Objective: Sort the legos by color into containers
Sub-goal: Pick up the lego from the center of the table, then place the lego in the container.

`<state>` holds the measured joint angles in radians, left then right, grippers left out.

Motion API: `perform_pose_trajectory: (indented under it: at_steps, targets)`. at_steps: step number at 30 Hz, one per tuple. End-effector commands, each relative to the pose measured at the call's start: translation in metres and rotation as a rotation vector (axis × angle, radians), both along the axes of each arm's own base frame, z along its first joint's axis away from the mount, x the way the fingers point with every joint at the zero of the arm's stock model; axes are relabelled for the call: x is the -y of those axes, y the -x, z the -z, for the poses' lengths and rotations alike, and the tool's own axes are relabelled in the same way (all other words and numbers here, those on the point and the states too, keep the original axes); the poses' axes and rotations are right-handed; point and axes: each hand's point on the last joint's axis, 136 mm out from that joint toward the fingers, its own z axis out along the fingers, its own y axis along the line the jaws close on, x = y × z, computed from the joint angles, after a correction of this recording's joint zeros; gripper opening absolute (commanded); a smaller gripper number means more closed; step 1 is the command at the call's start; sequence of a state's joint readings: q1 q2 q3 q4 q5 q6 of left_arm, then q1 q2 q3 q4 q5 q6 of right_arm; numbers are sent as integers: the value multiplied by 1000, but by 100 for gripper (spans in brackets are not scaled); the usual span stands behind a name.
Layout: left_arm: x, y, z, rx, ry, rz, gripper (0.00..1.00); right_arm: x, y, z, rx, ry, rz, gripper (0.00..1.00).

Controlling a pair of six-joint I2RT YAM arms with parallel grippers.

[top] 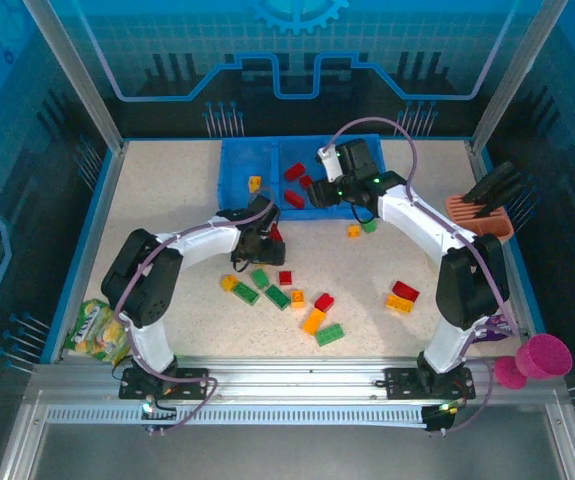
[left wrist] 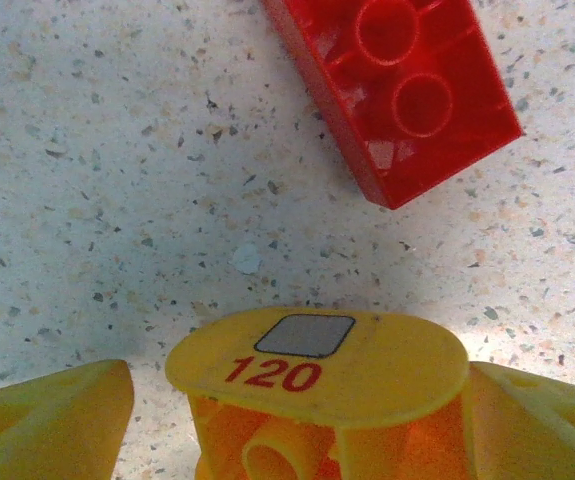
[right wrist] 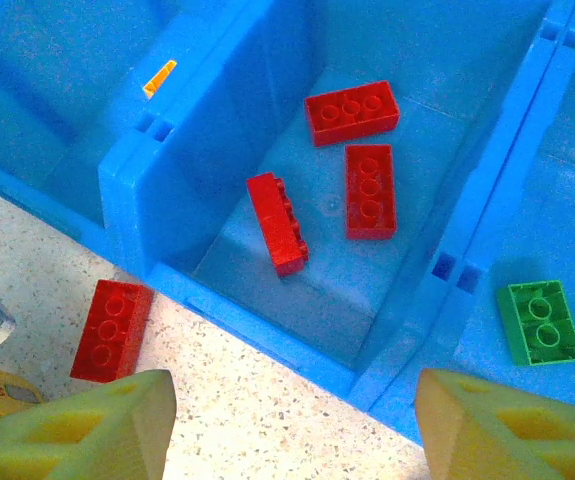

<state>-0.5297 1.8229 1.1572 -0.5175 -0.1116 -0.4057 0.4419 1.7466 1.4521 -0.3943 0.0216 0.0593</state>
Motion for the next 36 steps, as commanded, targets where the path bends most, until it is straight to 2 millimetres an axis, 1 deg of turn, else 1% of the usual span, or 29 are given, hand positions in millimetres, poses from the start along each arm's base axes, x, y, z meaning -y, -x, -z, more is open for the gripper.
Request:
perform_pose_trajectory:
  at_steps: [1,4,11,14,17,19,21,25,29,33,36]
  targets:
    - [8,-2,-1,-4,21,-7,81,8,-4,-7,20,-7,22,66]
    - [8,-1,2,-12,21,-7,76,9,-4,-6,19,-3,26,65]
    - [10,-2,4,-16,29,-6,51,13,-3,-1,10,14,35,65]
    - [11,-3,1,-12,31,-4,49,18,0,1,5,24,45,65]
    - [9,-7,-11,14,24,-2,49,24,6,4,-1,41,59,65]
    - [7,-12,-25,44,20,0,49,28,11,7,-9,44,68,65]
    - [5,-19,-43,84,18,3,49,34,17,11,-22,43,83,65]
    - [-2,-42,-87,180,0,22,50,44,33,15,-46,19,107,66]
    - [-14,-76,-130,293,-12,23,50,53,56,14,-59,17,113,67]
    - [-28,-115,-151,369,11,-27,51,67,78,17,-85,36,138,67]
    - [-35,-145,-153,399,21,-68,52,80,96,23,-112,52,173,68]
